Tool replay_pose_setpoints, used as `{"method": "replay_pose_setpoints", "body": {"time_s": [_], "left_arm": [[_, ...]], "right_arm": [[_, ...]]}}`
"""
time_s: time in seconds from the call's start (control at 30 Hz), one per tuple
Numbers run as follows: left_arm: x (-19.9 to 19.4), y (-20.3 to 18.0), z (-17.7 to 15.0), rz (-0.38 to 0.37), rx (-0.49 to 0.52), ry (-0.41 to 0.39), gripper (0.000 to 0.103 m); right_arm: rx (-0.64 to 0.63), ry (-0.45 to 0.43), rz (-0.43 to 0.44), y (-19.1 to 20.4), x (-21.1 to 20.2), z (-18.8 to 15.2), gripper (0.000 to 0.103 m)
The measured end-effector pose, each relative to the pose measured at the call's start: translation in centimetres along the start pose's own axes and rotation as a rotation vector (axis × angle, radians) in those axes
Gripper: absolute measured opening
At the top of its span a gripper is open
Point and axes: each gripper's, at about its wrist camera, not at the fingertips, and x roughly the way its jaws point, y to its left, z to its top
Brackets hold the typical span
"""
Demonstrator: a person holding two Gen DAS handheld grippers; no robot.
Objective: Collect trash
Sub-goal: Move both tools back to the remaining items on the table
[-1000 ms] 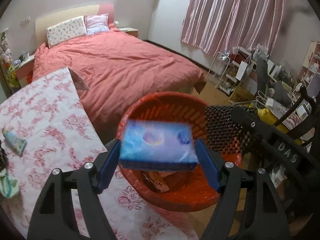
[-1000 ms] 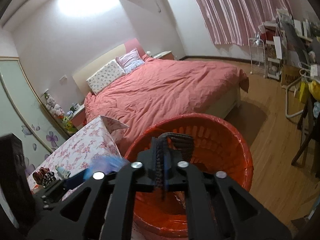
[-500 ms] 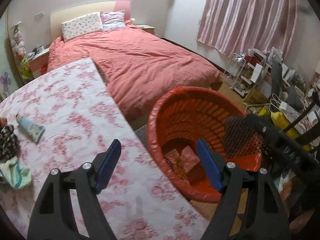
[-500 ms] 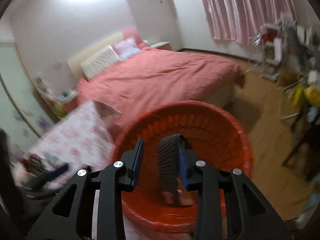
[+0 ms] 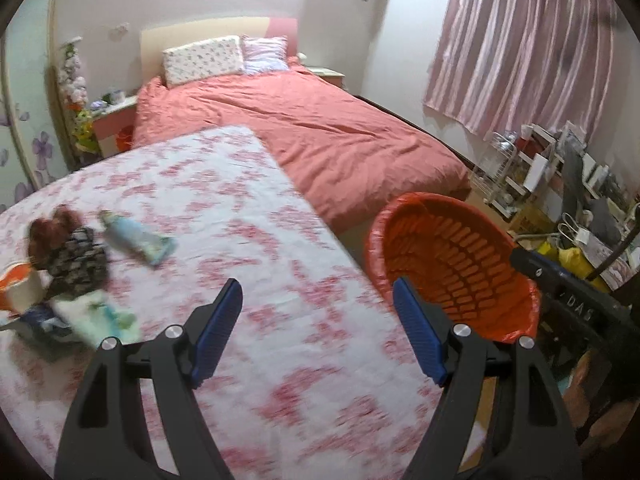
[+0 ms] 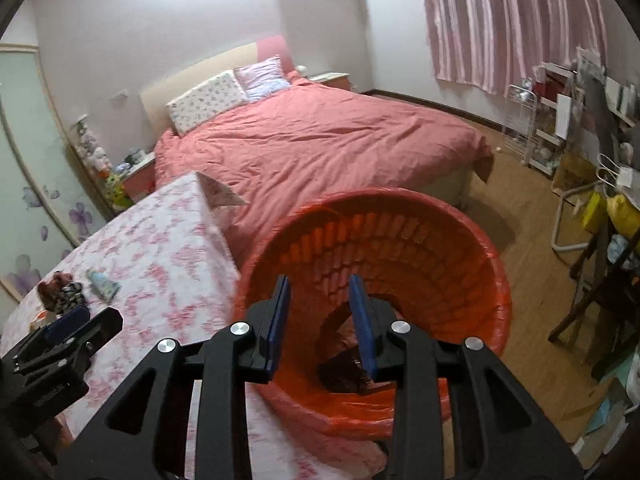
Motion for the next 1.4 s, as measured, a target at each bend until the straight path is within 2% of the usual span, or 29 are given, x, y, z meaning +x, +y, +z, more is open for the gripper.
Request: {"method": "replay_pose_setpoints", "body": {"time_s": [0.23, 0.4, 0.67, 0.87, 1.17, 1.2, 1.23, 1.3, 1.4], "left_arm": [[-4.2, 7.1, -2.5, 0.138, -0.093, -0.035, 0.076], [-6.8, 13.5, -4.8, 0.253, -0.181, -0.032, 0.076], [-10.3, 21.2, -7.9, 0.384, -0.295, -0.044, 0.076], [-11.5, 24.3, -9.4, 0.404, -0.35, -0.043, 0.076], [-11.3, 25.0, -9.9, 0.379, -0.374, -0.035, 0.076], [-11.3, 25.1, -9.8, 0.376, -0.377, -0.035, 0.076], [-11.3, 25.1, -9.7, 0.368, -0.383, -0.036, 0.076], [-11.2, 25.1, -9.5, 0.358, -0.387, -0.039, 0.077], [-10.9, 24.5, -8.9, 0.338, -0.391, -0.045, 0.081]], "right_arm": [[-0.08, 0.015, 0.119, 5.6, -0.5, -1.1, 0.033], [-0.161, 0.063, 0.239, 11.2, 0.2, -2.8, 0.033], [-0.28, 0.147, 0.389, 20.2, 2.3, -6.0, 0.033], [-0.344, 0.184, 0.444, 24.6, 3.1, -7.4, 0.033], [-0.385, 0.244, 0.44, 27.9, 5.6, -8.3, 0.032], [-0.391, 0.251, 0.439, 28.0, 5.7, -8.4, 0.024], [-0.396, 0.256, 0.439, 28.1, 5.8, -8.6, 0.011], [-0.392, 0.263, 0.435, 27.8, 5.7, -8.7, 0.005], [-0.371, 0.242, 0.426, 26.6, 5.3, -8.4, 0.004]]}}
